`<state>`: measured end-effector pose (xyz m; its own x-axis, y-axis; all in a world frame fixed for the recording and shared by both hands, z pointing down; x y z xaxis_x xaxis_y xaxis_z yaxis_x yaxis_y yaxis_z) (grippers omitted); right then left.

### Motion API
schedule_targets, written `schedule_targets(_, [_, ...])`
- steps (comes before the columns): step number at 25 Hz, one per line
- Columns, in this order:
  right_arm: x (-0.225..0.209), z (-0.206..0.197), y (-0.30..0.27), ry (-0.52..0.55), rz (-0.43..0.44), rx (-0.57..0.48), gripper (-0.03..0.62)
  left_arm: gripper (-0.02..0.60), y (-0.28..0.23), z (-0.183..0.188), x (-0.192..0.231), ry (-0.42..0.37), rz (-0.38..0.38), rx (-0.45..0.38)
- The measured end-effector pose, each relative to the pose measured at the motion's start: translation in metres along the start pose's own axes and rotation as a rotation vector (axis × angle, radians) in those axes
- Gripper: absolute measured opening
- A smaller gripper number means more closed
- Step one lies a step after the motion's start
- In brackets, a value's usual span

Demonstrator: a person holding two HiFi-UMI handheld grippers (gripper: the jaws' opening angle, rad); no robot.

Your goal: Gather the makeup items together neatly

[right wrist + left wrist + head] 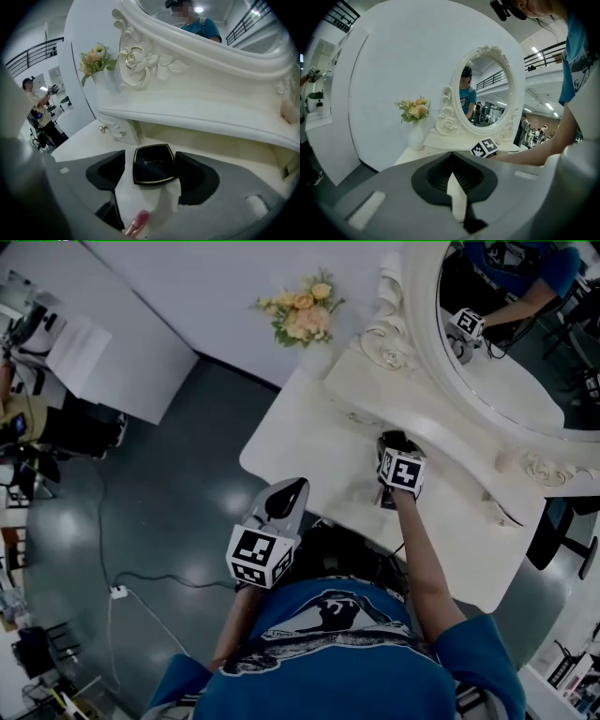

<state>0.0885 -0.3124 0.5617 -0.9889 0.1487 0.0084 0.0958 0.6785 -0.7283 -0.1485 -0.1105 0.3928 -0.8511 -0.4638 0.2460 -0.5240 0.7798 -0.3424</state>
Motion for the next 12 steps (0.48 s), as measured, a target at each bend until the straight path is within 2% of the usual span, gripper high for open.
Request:
schedule_targets(4, [0.002,0.003,-0.003,0.077,-0.025,0.006,0.342,0.018,0.007,0.0,0.002,0.004,0.029,-0.001])
schedule_targets(8, [-0.003,0.001,-0.008,0.147,-0.018,0.062,0.396,0.018,0.012,0.0,0.007,0.009,0.051,-0.003])
schedule_targets(11, [-0.007,-0.007,-0.015,0.137,0.003,0.093,0.389,0.018,0.012,-0.001,0.009,0.01,0.052,-0.001])
schedule_targets(12, [-0.009,-0.008,-0.015,0.126,0.001,0.08,0.361,0.018,0.011,0.0,0.009,0.009,0.048,0.0])
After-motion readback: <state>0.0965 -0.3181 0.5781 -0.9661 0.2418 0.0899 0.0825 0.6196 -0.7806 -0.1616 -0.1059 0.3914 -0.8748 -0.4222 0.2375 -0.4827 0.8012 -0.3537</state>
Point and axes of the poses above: the fingertips, and each gripper's own axes: y backward along the fingers, x to its left, z out of its top, the point moved 9 cm from there along y, backward along the fingers, and after that the axes turned 10 degrees about -z, right-handed, at the moved point
